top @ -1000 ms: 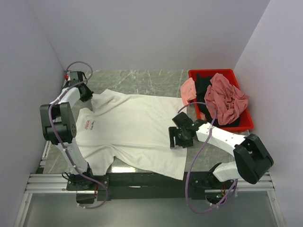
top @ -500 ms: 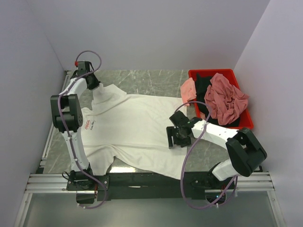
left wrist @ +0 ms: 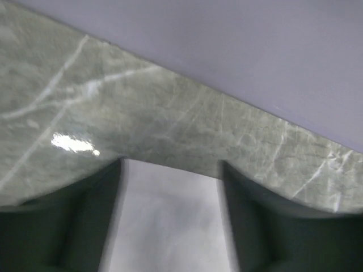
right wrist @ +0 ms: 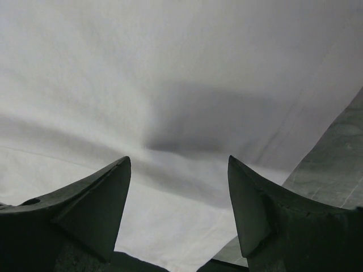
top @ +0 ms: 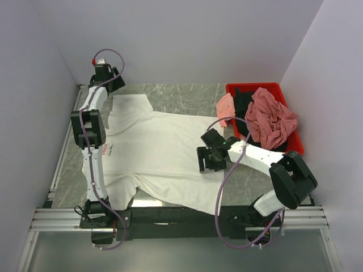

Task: Fold and stack the t-shirts
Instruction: Flatten the tshirt out

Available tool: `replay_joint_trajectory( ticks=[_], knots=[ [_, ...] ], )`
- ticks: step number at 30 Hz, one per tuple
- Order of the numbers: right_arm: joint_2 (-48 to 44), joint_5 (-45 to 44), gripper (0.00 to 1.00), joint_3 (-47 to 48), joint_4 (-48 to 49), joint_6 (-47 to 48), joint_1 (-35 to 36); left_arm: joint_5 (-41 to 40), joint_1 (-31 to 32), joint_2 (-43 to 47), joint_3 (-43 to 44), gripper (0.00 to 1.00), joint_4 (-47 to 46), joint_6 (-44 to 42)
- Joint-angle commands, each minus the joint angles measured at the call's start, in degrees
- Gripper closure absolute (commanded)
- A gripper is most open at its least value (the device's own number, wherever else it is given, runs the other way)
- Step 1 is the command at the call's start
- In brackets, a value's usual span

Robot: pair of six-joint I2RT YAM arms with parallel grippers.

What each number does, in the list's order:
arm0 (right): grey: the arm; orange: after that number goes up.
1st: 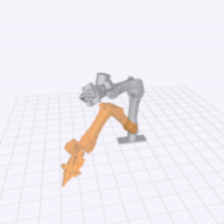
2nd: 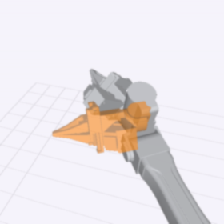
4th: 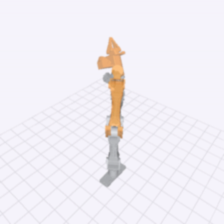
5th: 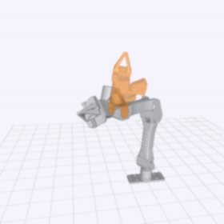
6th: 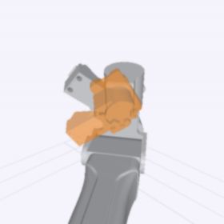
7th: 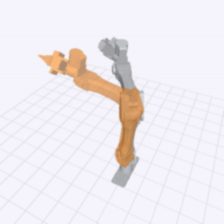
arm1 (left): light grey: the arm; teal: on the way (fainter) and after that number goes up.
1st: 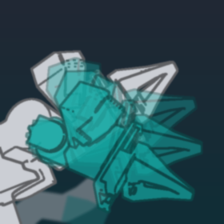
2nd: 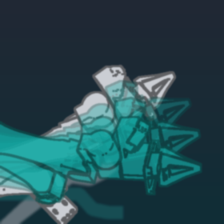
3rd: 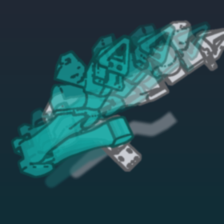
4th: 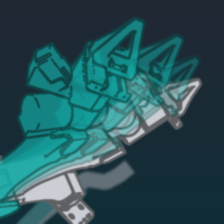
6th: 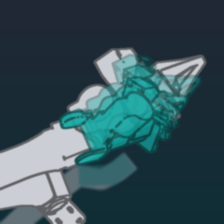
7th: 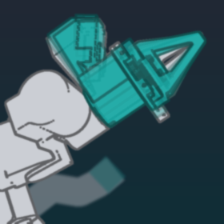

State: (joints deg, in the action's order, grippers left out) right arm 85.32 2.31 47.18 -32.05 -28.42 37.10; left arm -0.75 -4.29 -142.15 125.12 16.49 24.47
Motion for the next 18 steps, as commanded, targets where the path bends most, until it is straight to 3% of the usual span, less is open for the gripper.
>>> replay_joint_trajectory(
  ticks=[1,2,3,11,14,18],
  knots=[
    [-0.6,-2.0,0.24,3.8,0.8,0.6,0.0,-2.4,0.2,1.3,5.0,0.12,-1.1,-2.1],
    [-0.8,-2.2,0.24,4.2,0.6,0.4,0.0,-2.8,0.2,2.2,4.5,0.03,-0.5,-1.7],
    [-0.9,-2.2,0.24,4.8,0.3,0.3,0.0,-2.3,0.2,5.3,2.2,0.01,-0.5,-0.9],
    [0.7,-9.1,0.18,15.4,0.8,-1.5,-2.4,8.0,3.9,23.5,-20.4,0.01,2.0,5.9],
    [3.3,-10.3,0.15,18.9,2.2,-1.5,-5.5,1.3,9.2,27.9,-28.2,0.01,6.1,7.4],
    [9.7,-7.8,0.14,24.0,3.0,-1.9,-9.8,-0.5,13.1,32.6,-39.7,0.01,5.2,9.8]
  ],
)
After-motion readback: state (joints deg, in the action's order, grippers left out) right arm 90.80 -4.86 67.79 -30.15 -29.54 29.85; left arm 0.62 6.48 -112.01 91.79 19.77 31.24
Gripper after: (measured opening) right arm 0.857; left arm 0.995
